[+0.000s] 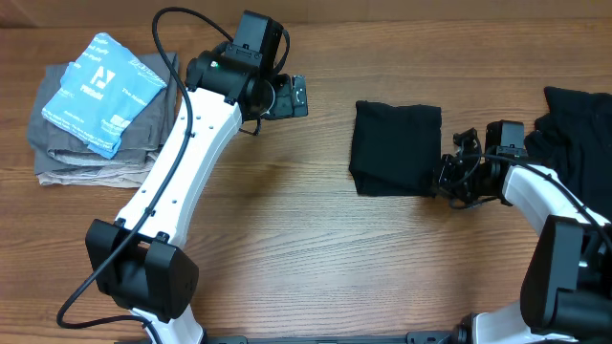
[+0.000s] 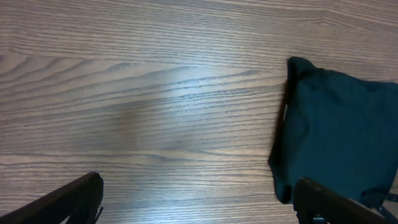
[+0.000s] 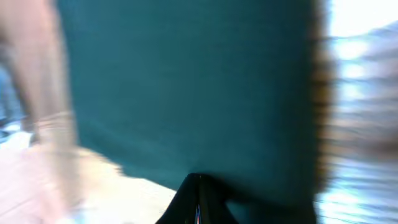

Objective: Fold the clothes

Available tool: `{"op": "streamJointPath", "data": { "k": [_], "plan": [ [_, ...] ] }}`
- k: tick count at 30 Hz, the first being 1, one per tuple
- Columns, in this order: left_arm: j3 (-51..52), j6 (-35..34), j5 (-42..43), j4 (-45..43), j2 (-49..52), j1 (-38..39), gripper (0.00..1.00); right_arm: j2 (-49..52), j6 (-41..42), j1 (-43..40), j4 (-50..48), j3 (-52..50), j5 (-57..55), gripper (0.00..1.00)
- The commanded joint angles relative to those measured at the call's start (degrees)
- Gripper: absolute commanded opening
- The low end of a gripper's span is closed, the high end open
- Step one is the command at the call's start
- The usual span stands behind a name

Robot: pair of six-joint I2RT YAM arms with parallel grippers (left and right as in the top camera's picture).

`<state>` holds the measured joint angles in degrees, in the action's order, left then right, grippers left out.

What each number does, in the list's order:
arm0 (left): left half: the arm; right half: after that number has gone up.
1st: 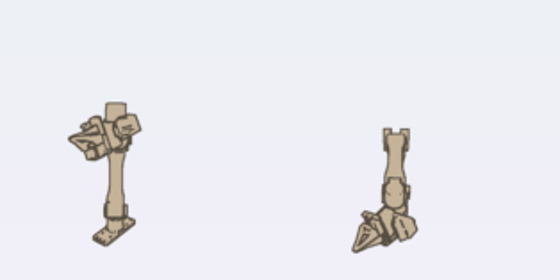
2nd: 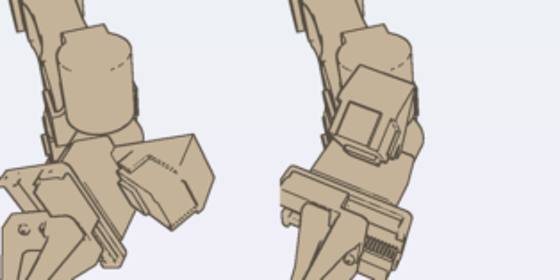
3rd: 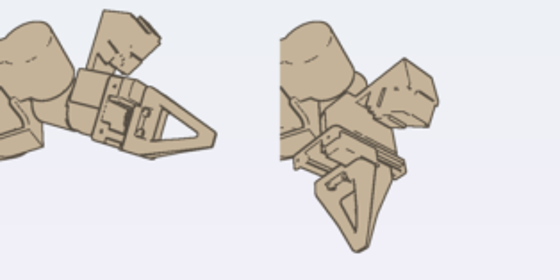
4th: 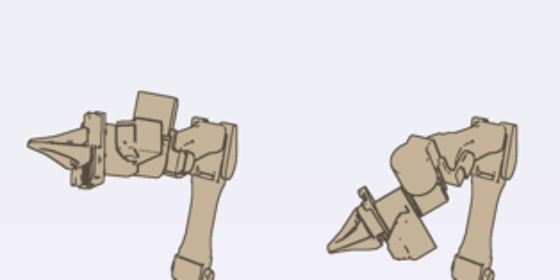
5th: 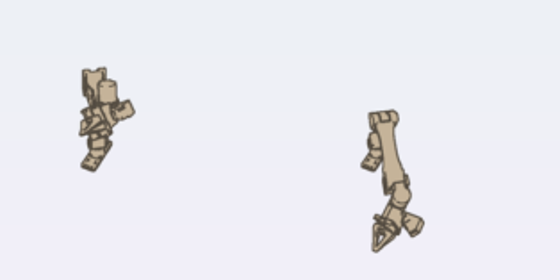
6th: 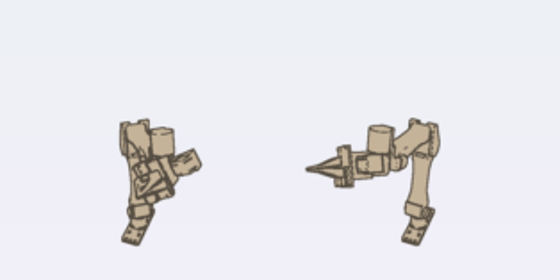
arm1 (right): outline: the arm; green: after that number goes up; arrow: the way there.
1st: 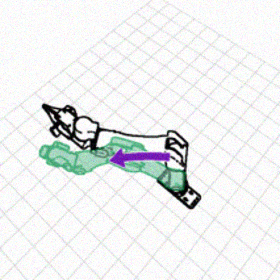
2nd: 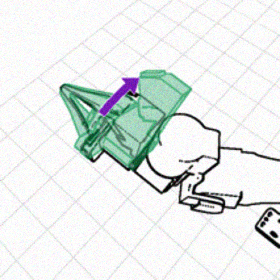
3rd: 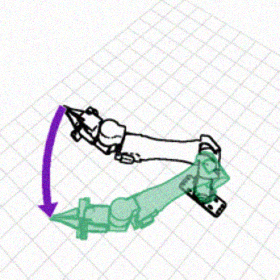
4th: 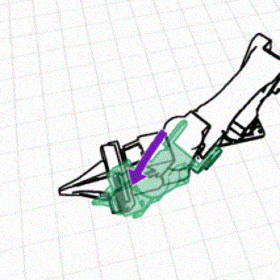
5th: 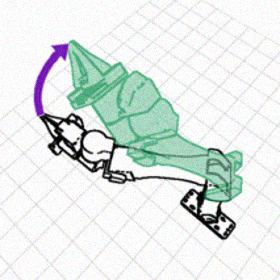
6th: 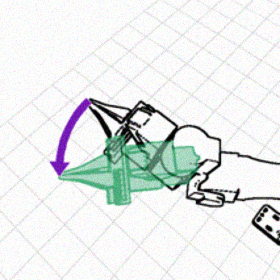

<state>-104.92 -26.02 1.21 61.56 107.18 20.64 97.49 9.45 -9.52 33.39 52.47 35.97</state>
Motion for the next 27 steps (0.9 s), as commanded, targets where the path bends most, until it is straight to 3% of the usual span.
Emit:
{"op": "streamJointPath", "data": {
  "k": [1,5,10,22,24,27],
  "plan": [
    [-0.24,-0.15,-0.33,-0.07,0.33,0.37,1.0,-1.44,0.7,-1.14,-1.09,6.38,13.49,0.04],
    [-0.24,-0.15,-0.31,-0.07,0.33,0.37,1.0,-1.64,5.86,-1.11,-3.23,14.78,13.7,0.04],
    [-0.24,-0.15,-0.33,-0.07,0.33,0.37,1.0,-1.09,11.37,1.64,-10.58,16.46,9.16,0.04],
    [-0.24,-0.15,-0.31,-0.07,0.33,0.37,1.0,10.51,11.8,14.84,-20.74,16.39,-11.91,0.05],
    [-0.24,-0.15,-0.33,-0.07,0.33,0.37,1.0,12.61,11.82,16.22,-23.02,16.39,-16.96,0.1],
    [-0.24,-0.15,-0.33,-0.07,0.33,0.37,1.0,15.67,11.8,17.55,-26.62,16.39,-19.89,0.25]
  ]
}}
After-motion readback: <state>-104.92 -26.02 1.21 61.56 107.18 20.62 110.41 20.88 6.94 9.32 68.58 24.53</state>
